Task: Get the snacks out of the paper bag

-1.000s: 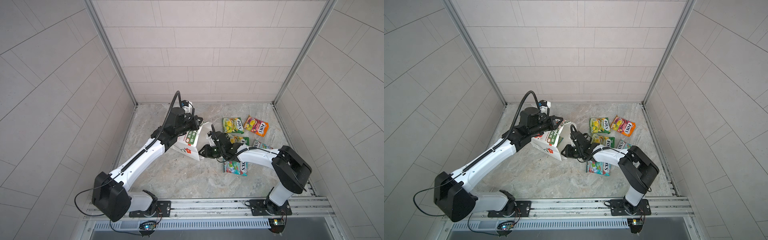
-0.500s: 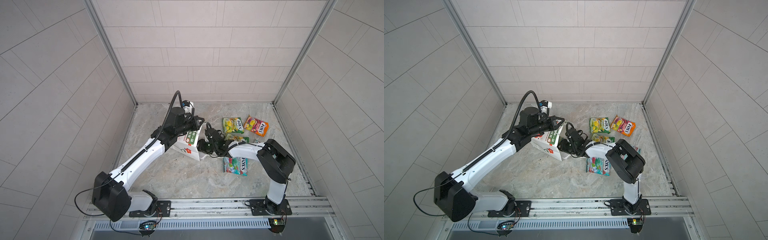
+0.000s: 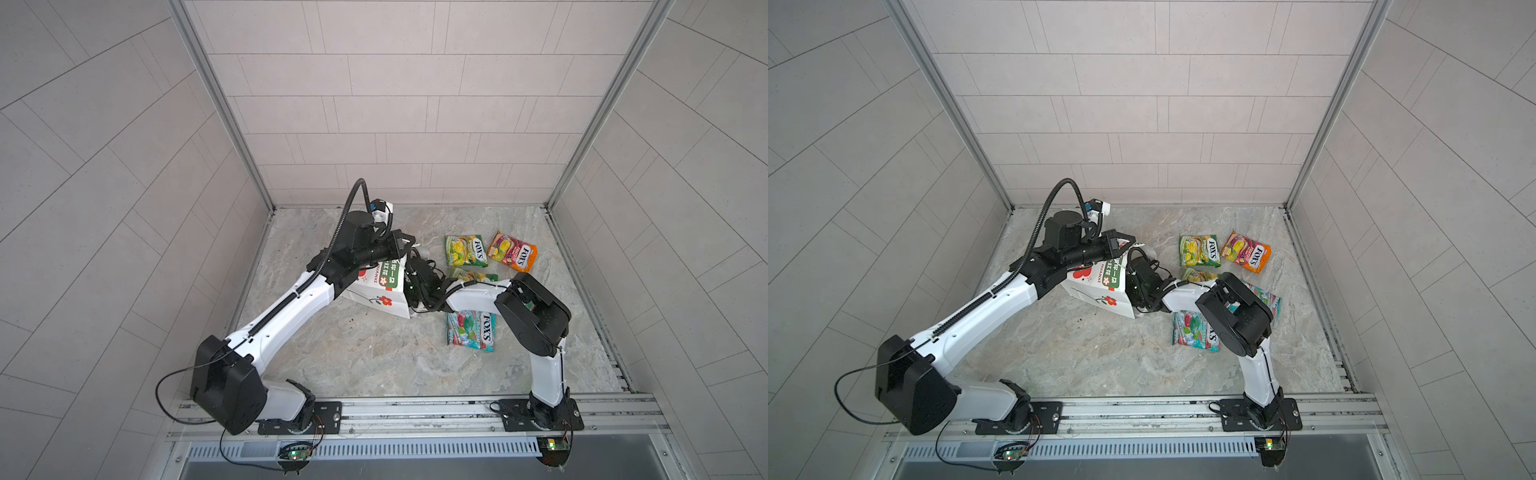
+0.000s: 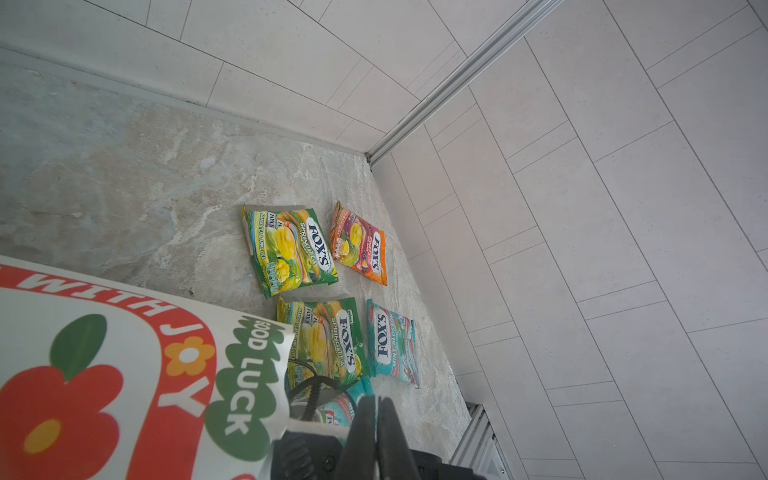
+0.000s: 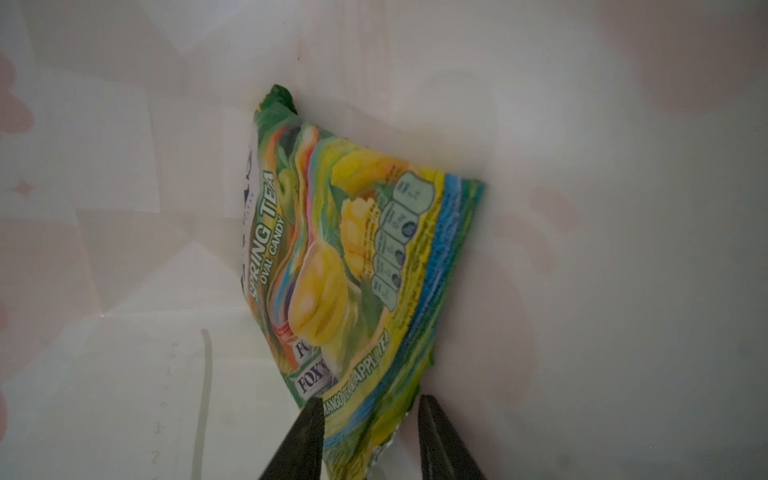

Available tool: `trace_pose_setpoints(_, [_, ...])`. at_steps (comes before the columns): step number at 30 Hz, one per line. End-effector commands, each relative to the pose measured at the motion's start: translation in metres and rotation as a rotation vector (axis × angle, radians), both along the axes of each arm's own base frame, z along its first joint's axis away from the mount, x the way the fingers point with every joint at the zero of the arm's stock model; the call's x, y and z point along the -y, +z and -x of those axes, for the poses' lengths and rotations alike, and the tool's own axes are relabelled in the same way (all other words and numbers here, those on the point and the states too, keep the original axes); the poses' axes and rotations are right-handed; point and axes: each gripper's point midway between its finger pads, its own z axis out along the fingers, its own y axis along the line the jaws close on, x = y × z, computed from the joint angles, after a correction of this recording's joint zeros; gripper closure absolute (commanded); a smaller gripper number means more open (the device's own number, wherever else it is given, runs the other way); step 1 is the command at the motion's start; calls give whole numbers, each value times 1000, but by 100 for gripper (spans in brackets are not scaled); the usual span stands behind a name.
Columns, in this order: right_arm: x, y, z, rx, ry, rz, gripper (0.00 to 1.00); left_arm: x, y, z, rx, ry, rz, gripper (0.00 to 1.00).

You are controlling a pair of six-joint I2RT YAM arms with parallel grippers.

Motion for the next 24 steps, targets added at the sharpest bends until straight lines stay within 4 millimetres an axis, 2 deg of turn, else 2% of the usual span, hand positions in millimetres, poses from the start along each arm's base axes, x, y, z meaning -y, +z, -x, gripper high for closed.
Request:
trace_pose_setpoints(1, [-13, 12, -13, 13, -26, -75, 60, 14, 37, 4, 74, -55, 78, 100])
trace_pose_setpoints(6, [-26, 19, -23, 28, -45, -185, 61, 23, 40, 6, 78, -88, 88, 100])
trace_pose_setpoints(9, [-34, 27, -27, 51, -33, -228, 64, 25, 40, 7, 54, -91, 105, 100])
trace_pose_setpoints(12, [-37, 34, -29, 71, -19, -239, 79, 23, 39, 8, 59, -84, 90, 100])
trace_pose_setpoints(16, [-30, 39, -27, 96, -15, -220, 100, 8, 27, 5, 70, -23, -7, 100])
trace_pose_setpoints(24, [-2, 66, -11, 172, 31, -124, 100, -41, -4, -6, 70, 193, -248, 100])
